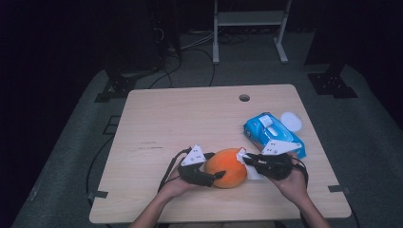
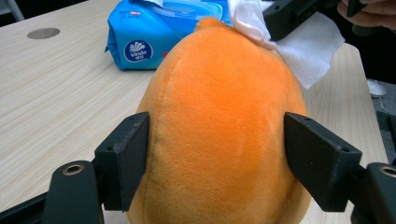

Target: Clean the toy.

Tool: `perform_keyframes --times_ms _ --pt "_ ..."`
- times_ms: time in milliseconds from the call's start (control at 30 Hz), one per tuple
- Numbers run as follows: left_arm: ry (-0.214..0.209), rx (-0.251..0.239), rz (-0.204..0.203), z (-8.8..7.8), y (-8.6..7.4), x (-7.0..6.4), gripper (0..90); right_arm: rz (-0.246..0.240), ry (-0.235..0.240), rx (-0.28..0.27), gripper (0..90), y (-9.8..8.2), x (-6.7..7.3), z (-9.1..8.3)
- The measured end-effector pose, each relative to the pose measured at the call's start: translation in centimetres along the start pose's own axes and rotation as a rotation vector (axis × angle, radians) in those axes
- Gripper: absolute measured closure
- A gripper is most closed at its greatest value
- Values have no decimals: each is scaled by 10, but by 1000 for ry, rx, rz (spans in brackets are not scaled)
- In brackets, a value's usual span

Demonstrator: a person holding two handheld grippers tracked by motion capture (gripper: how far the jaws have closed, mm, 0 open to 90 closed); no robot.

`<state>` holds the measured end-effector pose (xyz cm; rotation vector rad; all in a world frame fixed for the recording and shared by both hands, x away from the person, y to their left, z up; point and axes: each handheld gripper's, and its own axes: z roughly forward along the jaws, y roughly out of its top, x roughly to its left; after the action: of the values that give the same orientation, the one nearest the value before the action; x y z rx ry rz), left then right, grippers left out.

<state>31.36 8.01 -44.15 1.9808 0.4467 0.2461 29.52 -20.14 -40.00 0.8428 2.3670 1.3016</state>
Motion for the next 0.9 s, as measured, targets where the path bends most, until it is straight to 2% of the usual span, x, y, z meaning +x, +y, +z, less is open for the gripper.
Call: perform_keyframes --times_ms 100,167,233,300,400,533,600,667,733,833,900 --pt "-1 1 5 1 -1 -2 253 -14 4 -16 792 4 6 -1" --pt "-3 -2 11 2 -2 -4 254 -28 36 -30 792 9 13 1" --pt "1 4 18 2 -1 -6 254 -62 53 -24 791 12 22 6" --pt "-1 6 23 1 -2 -5 254 -86 50 -13 791 11 28 10" --pt "-5 2 12 0 -4 -2 254 -60 51 -14 792 9 20 7" --pt "-3 -7 -3 0 -6 1 254 22 3 -1 792 -6 -5 2" --pt "-2 -8 -3 0 -6 1 253 37 -24 12 792 -11 -12 1" --pt "2 -4 1 -1 -6 1 253 43 -21 13 792 -11 -12 0" --pt "0 -6 -10 -2 -8 3 253 23 -10 -6 792 -6 -5 -2" --pt "-3 -7 -14 -2 -9 4 253 -5 51 -30 792 1 8 -2" --pt "0 -3 -10 -2 -8 3 252 -35 68 -22 791 3 15 2"
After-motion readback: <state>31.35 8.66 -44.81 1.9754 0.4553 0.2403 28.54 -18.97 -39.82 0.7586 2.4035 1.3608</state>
